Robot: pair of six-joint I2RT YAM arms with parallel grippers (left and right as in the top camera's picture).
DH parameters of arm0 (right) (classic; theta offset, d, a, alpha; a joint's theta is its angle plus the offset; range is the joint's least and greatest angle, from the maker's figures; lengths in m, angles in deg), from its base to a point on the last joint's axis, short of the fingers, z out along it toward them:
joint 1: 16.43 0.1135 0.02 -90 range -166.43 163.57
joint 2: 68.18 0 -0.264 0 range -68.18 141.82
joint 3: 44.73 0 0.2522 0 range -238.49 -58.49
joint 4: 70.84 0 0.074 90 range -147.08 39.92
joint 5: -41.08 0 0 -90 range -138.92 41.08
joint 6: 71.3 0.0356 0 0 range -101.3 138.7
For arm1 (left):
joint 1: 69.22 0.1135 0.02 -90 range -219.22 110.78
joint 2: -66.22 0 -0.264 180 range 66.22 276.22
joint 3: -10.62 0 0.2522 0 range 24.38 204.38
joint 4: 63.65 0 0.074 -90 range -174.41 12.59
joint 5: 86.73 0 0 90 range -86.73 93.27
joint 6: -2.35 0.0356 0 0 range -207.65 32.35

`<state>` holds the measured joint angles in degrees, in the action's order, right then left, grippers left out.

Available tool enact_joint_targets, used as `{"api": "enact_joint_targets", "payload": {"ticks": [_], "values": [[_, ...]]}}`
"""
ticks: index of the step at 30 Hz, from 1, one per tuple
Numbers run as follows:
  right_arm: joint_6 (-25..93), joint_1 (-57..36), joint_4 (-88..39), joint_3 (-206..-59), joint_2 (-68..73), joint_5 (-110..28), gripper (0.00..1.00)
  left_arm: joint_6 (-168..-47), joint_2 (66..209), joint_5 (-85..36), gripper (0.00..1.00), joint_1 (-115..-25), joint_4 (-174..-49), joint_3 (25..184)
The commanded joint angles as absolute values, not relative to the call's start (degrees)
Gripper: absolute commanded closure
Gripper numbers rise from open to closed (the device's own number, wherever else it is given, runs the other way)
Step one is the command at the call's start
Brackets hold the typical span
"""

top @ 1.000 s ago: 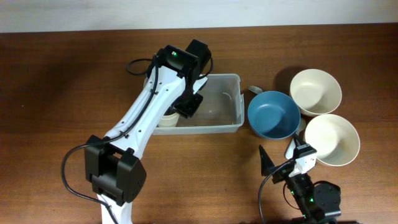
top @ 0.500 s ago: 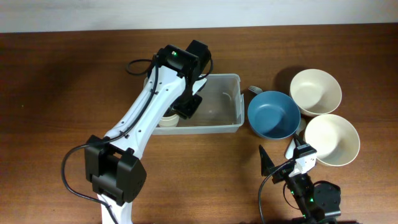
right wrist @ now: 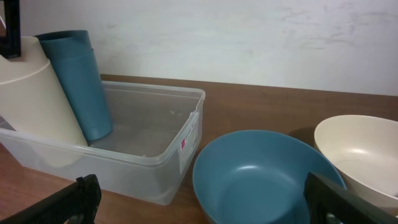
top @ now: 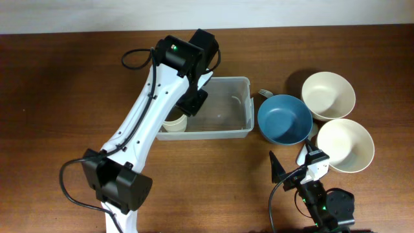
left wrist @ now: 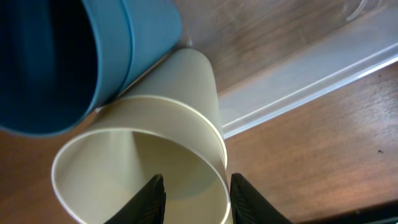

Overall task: Pack container
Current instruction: 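Open the left gripper and withdraw it to the left side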

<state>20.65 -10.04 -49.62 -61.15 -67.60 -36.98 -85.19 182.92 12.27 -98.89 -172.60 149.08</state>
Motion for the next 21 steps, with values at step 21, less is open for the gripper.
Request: {"api": "enact_joint_targets", "payload": {"ticks": [21], "values": [[21.09, -9.65, -49.64, -60.64, -67.97, -37.11, 0.01, -85.03, 182.96, 13.82, 0.65, -98.70, -174.11, 155.16]]}}
